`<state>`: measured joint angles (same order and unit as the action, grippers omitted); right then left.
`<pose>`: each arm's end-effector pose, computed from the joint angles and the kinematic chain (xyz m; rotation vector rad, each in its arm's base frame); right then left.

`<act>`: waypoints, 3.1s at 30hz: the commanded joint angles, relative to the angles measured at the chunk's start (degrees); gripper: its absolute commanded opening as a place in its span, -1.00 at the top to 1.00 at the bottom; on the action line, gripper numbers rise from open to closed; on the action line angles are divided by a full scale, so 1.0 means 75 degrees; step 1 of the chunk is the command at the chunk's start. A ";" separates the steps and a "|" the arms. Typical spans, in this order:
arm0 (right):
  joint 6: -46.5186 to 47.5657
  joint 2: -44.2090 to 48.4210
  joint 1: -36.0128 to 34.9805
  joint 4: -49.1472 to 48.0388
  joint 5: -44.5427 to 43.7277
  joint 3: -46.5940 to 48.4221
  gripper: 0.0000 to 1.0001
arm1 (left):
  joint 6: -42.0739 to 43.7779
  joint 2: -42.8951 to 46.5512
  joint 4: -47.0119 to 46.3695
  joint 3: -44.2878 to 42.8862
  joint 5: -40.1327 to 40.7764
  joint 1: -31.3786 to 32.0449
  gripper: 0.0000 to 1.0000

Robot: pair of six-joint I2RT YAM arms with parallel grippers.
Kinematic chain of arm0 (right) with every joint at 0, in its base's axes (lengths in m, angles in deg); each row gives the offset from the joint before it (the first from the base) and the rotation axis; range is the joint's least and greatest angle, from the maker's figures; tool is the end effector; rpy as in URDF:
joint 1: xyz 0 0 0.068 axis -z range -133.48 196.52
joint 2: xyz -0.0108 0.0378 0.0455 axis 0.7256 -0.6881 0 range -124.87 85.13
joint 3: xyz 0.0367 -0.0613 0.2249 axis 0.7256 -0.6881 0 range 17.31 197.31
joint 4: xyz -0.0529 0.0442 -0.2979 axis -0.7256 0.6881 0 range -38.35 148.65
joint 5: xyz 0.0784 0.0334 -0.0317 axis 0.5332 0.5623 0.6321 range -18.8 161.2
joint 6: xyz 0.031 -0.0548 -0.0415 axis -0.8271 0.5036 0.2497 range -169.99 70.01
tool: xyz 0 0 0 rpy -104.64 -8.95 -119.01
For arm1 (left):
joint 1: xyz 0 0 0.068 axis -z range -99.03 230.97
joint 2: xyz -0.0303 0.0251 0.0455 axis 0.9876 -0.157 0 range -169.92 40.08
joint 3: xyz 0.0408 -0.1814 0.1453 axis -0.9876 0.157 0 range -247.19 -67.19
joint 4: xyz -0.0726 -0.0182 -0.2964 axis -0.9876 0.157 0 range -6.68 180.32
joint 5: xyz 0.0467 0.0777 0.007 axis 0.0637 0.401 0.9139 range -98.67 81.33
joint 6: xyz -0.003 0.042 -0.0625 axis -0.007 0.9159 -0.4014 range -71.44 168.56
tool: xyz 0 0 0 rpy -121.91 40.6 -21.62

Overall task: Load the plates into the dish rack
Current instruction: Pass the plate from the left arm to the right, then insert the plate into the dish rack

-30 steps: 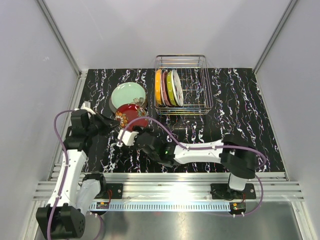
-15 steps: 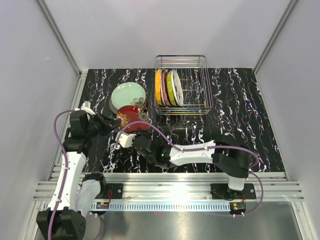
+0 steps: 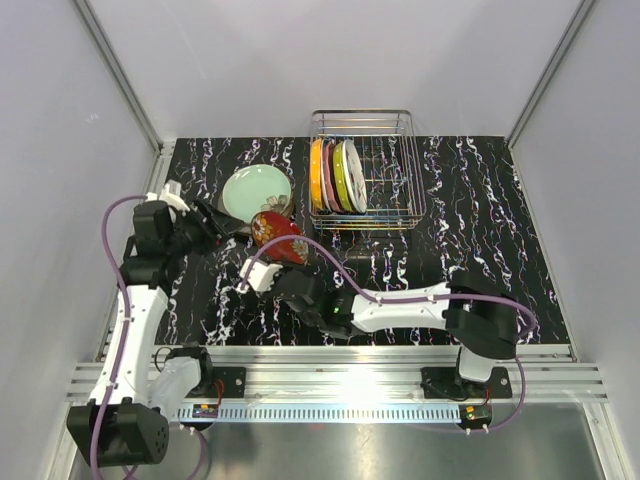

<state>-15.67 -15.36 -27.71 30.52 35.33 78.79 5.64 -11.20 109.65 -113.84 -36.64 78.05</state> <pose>0.1569 0.4181 0.1598 -1.1967 1.3758 -0.0991 0.2872 -0.0152 0.2589 -0.5602 2.1070 -0.9234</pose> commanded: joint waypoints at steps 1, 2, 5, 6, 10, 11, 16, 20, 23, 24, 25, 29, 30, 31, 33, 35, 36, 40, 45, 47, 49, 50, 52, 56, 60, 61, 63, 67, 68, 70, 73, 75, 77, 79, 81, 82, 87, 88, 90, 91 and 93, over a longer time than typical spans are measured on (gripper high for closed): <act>-0.0428 0.0811 -0.0028 -0.0675 0.0002 -0.0168 1.00 | 0.0600 -0.0134 0.0017 -0.0856 0.0446 0.0002 -0.39; -0.0498 0.0894 -0.0016 -0.0687 0.0014 -0.0250 1.00 | 0.0775 -0.0181 0.0052 -0.0962 0.0540 0.0002 -0.44; -0.0779 0.1256 0.0136 -0.0699 0.0155 -0.0566 1.00 | 0.1348 -0.0310 0.0134 -0.1419 0.1125 0.0002 -0.63; -0.1000 0.1408 0.0206 -0.0606 0.0271 -0.0614 1.00 | 0.1525 -0.0299 0.0111 -0.1548 0.1278 0.0014 -0.67; -0.2054 0.2509 0.0990 -0.0255 0.1347 -0.0883 1.00 | 0.2299 -0.0310 0.0110 -0.1806 0.2564 0.0002 -0.80; -0.2324 0.3045 0.1537 -0.0161 0.1675 -0.0977 1.00 | 0.2590 -0.0310 0.0157 -0.1865 0.2835 0.0002 -0.91; -0.3088 0.4302 0.2830 0.0133 0.2744 -0.1036 1.00 | 0.2945 -0.0006 -0.0193 -0.1398 0.3928 0.0002 -0.98; -0.4129 0.4925 0.4410 0.0215 0.3797 -0.1118 1.00 | 0.2992 0.0042 -0.0276 -0.1244 0.3472 -0.0009 -0.98; -0.4915 0.5078 0.5630 0.0180 0.4466 -0.1060 1.00 | 0.2933 0.0135 -0.0311 -0.1081 0.3284 -0.0009 -0.98; -0.5172 0.5066 0.5853 0.0168 0.4757 -0.1025 1.00 | 0.2921 0.0147 -0.0323 -0.0999 0.3249 -0.0009 -0.98; -0.5302 0.5031 0.6285 0.0168 0.4958 -0.0990 1.00 | 0.2898 0.0193 -0.0334 -0.0963 0.3225 -0.0009 -0.98; -0.5806 0.4868 0.7003 -0.0077 0.5649 -0.0814 1.00 | 0.2886 0.0346 -0.0381 -0.0835 0.3131 0.0002 -0.98; -0.5854 0.4774 0.7085 -0.0182 0.5755 -0.0756 1.00 | 0.2875 0.0369 -0.0393 -0.0799 0.3143 0.0002 -0.98; -0.5877 0.4541 0.7121 -0.0207 0.5849 -0.0685 1.00 | 0.2851 0.0370 -0.0405 -0.0776 0.3108 0.0014 -0.98; -0.5878 0.4201 0.7168 -0.0137 0.6119 -0.0369 1.00 | 0.2851 0.0346 -0.0417 -0.0764 0.3026 0.0026 -0.98; -0.5854 0.3685 0.7168 -0.0067 0.6329 -0.0053 1.00 | 0.2851 0.0334 -0.0405 -0.0764 0.2991 0.0049 -0.98; -0.5877 0.3521 0.7156 -0.0078 0.6354 0.0029 1.00 | 0.2851 0.0334 -0.0382 -0.0775 0.3014 0.0084 -0.98; -0.5959 0.2491 0.7180 -0.0172 0.6402 0.0486 1.00 | 0.2804 0.0381 -0.0451 -0.0705 0.2874 0.0131 -0.98; -0.5807 0.1938 0.7180 -0.0090 0.6249 0.0885 1.00 | 0.2792 0.0335 -0.0440 -0.0694 0.2827 0.0190 -0.98; -0.5738 0.1739 0.7180 -0.0008 0.6260 0.0944 1.00 | 0.2792 0.0311 -0.0451 -0.0717 0.2792 0.0178 -0.98; -0.5702 0.1586 0.7168 0.0027 0.6249 0.0933 1.00 | 0.2781 0.0334 -0.0428 -0.0705 0.2780 0.0190 -0.98; -0.5690 0.1539 0.7179 0.0004 0.6249 0.0909 1.00 | 0.2781 0.0334 -0.0440 -0.0717 0.2780 0.0178 -0.98; -0.5679 0.1410 0.7180 -0.0089 0.6248 0.0816 1.00 | 0.2769 0.0323 -0.0440 -0.0717 0.2733 0.0178 -0.98; -0.5620 0.1141 0.7168 -0.0066 0.6132 0.0874 1.00 | 0.2769 0.0323 -0.0440 -0.0705 0.2744 0.0178 -0.98; -0.5562 0.0802 0.7168 -0.0031 0.6131 0.0956 1.00 | 0.2769 0.0323 -0.0440 -0.0694 0.2721 0.0178 -0.98; -0.5526 0.0731 0.7179 0.0004 0.6108 0.1026 1.00 | 0.2757 0.0311 -0.0452 -0.0694 0.2733 0.0178 -0.98; -0.5456 0.0567 0.7180 0.0109 0.6014 0.1108 1.00 | 0.2757 0.0323 -0.0452 -0.0682 0.2721 0.0178 -0.98; -0.5327 0.0368 0.7168 0.0308 0.6014 0.1202 0.88 | 0.2746 0.0323 -0.0452 -0.0682 0.2709 0.0190 -0.98; -0.5327 0.0355 0.7168 0.0320 0.6014 0.1214 0.85 | 0.2746 0.0323 -0.0463 -0.0682 0.2709 0.0178 -0.98; -0.5327 0.0285 0.7168 0.0332 0.5991 0.1214 0.78 | 0.2757 0.0311 -0.0452 -0.0682 0.2698 0.0178 -0.98; -0.5315 0.0168 0.7168 0.0367 0.6003 0.1226 0.68 | 0.2757 0.0299 -0.0463 -0.0682 0.2674 0.0178 -0.98; -0.5304 0.0086 0.7168 0.0391 0.5991 0.1237 0.50 | 0.2746 0.0253 -0.0452 -0.0682 0.2662 0.0178 -0.98; -0.5257 0.0062 0.7168 0.0461 0.5967 0.1249 0.34 | 0.2757 0.0241 -0.0440 -0.0682 0.2686 0.0178 -0.98; -0.5198 0.0062 0.7168 0.0531 0.5967 0.1261 0.19 | 0.2781 0.0241 -0.0428 -0.0694 0.2709 0.0178 -0.98; -0.5151 0.0097 0.7168 0.0566 0.5956 0.1272 0.11 | 0.2804 0.0229 -0.0416 -0.0693 0.2756 0.0178 -0.98; -0.5116 0.0109 0.7156 0.0625 0.5944 0.1272 0.07 | 0.2793 0.0229 -0.0393 -0.0694 0.2768 0.0178 -0.98; -0.5046 0.0320 0.7156 0.0766 0.5944 0.1273 0.03 | 0.2828 0.0217 -0.0393 -0.0717 0.2815 0.0178 -0.98; -0.5046 0.0367 0.7168 0.0777 0.5967 0.1238 0.03 | 0.2828 0.0206 -0.0381 -0.0705 0.2815 0.0190 -0.98; -0.5069 0.0565 0.7168 0.0789 0.5979 0.1133 0.03 | 0.2839 0.0182 -0.0370 -0.0717 0.2815 0.0178 -0.98; -0.5092 0.0636 0.7179 0.0789 0.5979 0.1097 0.02 | 0.2851 0.0182 -0.0346 -0.0740 0.2850 0.0178 -0.98; -0.5139 0.0893 0.7156 0.0813 0.5979 0.0911 0.01 | 0.2828 0.0170 -0.0346 -0.0752 0.2850 0.0178 -0.98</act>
<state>-54.53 -14.14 26.03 38.09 79.85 86.00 26.27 -9.54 109.36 -119.07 -15.37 79.25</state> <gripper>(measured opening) 0.492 0.987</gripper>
